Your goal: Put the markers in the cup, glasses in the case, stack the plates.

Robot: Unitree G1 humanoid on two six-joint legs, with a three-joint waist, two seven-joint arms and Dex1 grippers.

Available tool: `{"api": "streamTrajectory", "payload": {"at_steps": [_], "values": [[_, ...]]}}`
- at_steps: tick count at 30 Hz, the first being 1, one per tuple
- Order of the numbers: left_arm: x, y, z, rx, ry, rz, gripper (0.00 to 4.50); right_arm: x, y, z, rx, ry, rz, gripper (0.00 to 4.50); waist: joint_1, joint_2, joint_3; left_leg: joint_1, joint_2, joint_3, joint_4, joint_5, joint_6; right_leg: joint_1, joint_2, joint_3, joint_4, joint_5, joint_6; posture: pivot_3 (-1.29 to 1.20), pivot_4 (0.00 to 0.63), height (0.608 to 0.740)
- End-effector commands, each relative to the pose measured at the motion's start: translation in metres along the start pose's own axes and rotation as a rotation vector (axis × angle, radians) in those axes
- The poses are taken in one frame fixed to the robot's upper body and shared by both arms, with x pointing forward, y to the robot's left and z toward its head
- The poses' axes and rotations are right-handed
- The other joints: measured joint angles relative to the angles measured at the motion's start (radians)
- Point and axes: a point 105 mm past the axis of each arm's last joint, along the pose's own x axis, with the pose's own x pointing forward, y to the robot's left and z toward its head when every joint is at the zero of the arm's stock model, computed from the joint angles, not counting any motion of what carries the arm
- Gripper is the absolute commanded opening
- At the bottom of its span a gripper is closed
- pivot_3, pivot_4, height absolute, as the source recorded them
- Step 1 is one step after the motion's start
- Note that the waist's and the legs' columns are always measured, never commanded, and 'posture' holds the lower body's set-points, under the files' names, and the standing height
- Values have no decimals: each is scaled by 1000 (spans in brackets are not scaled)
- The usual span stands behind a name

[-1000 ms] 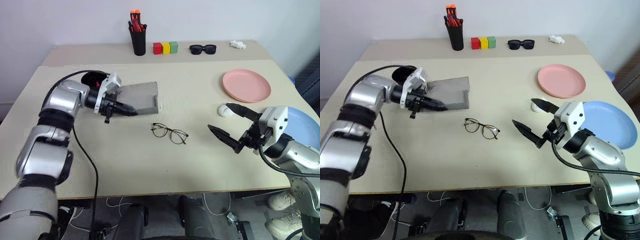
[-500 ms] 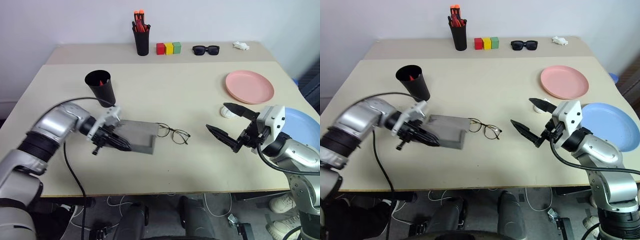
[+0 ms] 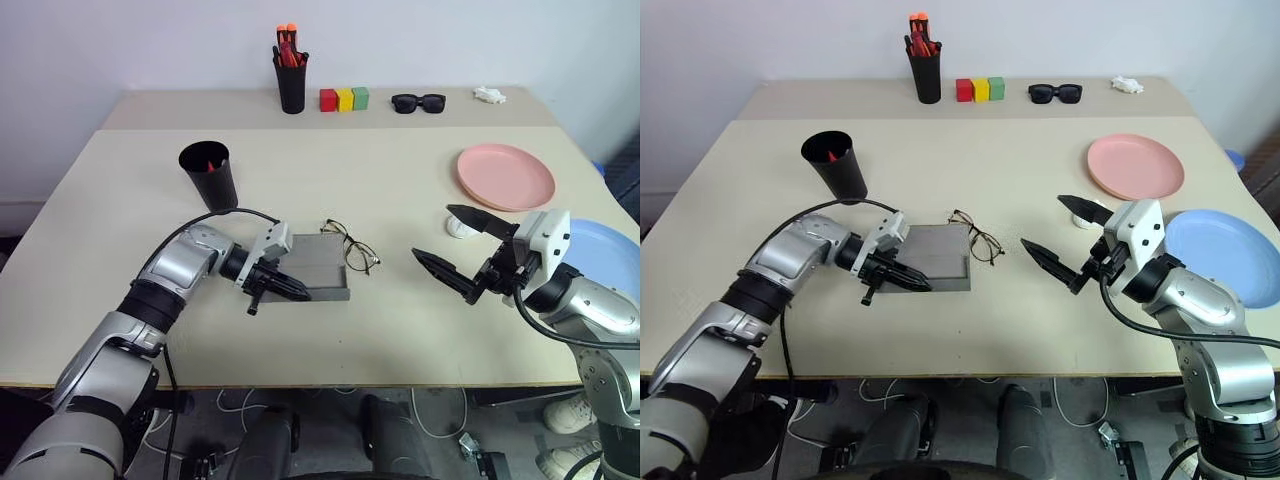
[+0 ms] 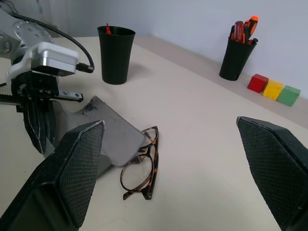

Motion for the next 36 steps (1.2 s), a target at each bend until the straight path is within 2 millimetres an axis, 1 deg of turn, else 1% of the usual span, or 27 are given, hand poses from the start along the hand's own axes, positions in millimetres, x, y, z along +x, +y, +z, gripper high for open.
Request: {"api": "streamTrajectory", "payload": {"at_steps": [1, 4, 8, 11, 16, 17, 18, 21, 24, 25, 26, 27, 29, 31, 33, 34, 36], "values": [[4, -3, 0, 18, -20, -20, 36, -2, 0, 11, -36, -30, -5, 4500, 0, 0, 0, 0, 0, 0, 0, 0, 0, 0, 0, 0, 0, 0, 0, 0, 150, 740], [3, 0, 0, 48, -13, -19, 36, 0, 0, 10, -32, -31, -1, 4500, 0, 0, 0, 0, 0, 0, 0, 0, 0, 0, 0, 0, 0, 0, 0, 0, 150, 740], [2, 4, 5, 87, -8, -23, 36, 3, 0, 11, -31, -38, 8, 4500, 1, 0, 0, 0, 0, 0, 0, 0, 0, 0, 0, 0, 0, 0, 0, 0, 150, 740], [2, 3, 6, 91, -4, -37, 36, 3, -1, 10, -34, -35, 13, 4500, 1, 0, 0, 0, 0, 0, 0, 0, 0, 0, 0, 0, 0, 0, 0, 0, 150, 740], [4, 4, 14, 44, -58, -30, 36, 5, 1, 11, -35, -38, 17, 4500, 0, 0, 0, 0, 0, 0, 0, 0, 0, 0, 0, 0, 0, 0, 0, 0, 150, 740], [4, 4, 15, 34, -66, -26, 600, 6, 1, 11, -36, -38, 18, 4500, 0, 0, 0, 0, 0, 0, 0, 0, 0, 0, 0, 0, 0, 0, 0, 0, 150, 740], [4, 6, 18, 43, -77, -9, 875, 6, 1, 11, -37, -38, 21, 4500, -1, 0, 0, 0, 0, 0, 0, 0, 0, 0, 0, 0, 0, 0, 0, 0, 150, 740], [2, 7, 24, 51, -100, 8, 2283, 10, 3, 12, -40, -40, 28, 4500, -4, 0, 0, 0, 0, 0, 0, 0, 0, 0, 0, 0, 0, 0, 0, 0, 150, 740], [-3, 3, 30, 89, -111, -4, 3903, 17, 4, 10, -63, -25, 39, 4500, -8, 0, 0, -1, 0, 0, 0, 0, 0, -1, 0, 0, 0, 0, 0, 0, 150, 740], [-5, 2, 31, 104, -107, -6, 4320, 20, 3, 10, -71, -21, 40, 4500, -9, 0, 0, -1, 0, 0, 0, 0, 0, -1, 0, 0, 0, 0, 0, 0, 150, 740], [-7, 3, 33, 106, -111, 8, 4427, 25, 3, 10, -65, -18, 41, 4500, -11, 0, 0, -1, 0, 0, 0, 0, 0, -2, 0, 0, 0, 0, 0, 0, 150, 740], [-11, 4, 36, 120, -123, 27, 4427, 30, 2, 8, -68, 2, 40, 4500, -12, 0, 0, -1, 0, 0, 0, 0, 0, -2, 0, 0, 0, 0, 0, 0, 150, 740], [-25, -1, 48, 119, -169, 32, 4427, 44, -2, -4, -122, 89, 30, 4500, -21, -1, 0, -1, 0, 0, 0, 0, 0, -2, 0, 0, 0, 0, 0, 0, 150, 740], [-35, -6, 56, 120, -213, 31, 4427, 53, -7, -9, -138, 119, 12, 4500, -26, -1, 0, -3, 0, -1, 0, 0, 0, -4, 1, 0, 0, 0, 0, 0, 150, 740], [-54, -15, 69, 98, -299, 34, 4427, 66, -16, -10, -159, 144, -33, 4500, -30, -1, 1, -3, 0, -1, -1, 0, 0, -5, 1, 0, 1, 0, 0, 0, 150, 740], [-60, -18, 73, 93, -327, 36, 4427, 70, -18, -11, -174, 157, -45, 4500, -30, 0, 1, -4, 0, 0, -1, 0, 0, -6, 1, 0, 1, 0, 0, 0, 150, 740], [-77, -23, 78, 93, -386, 60, 4427, 78, -15, -26, -246, 259, -21, 4500, -30, 0, 1, -5, 0, 0, -1, 0, 0, -7, 1, 0, 1, 0, 0, 0, 150, 740]]}}
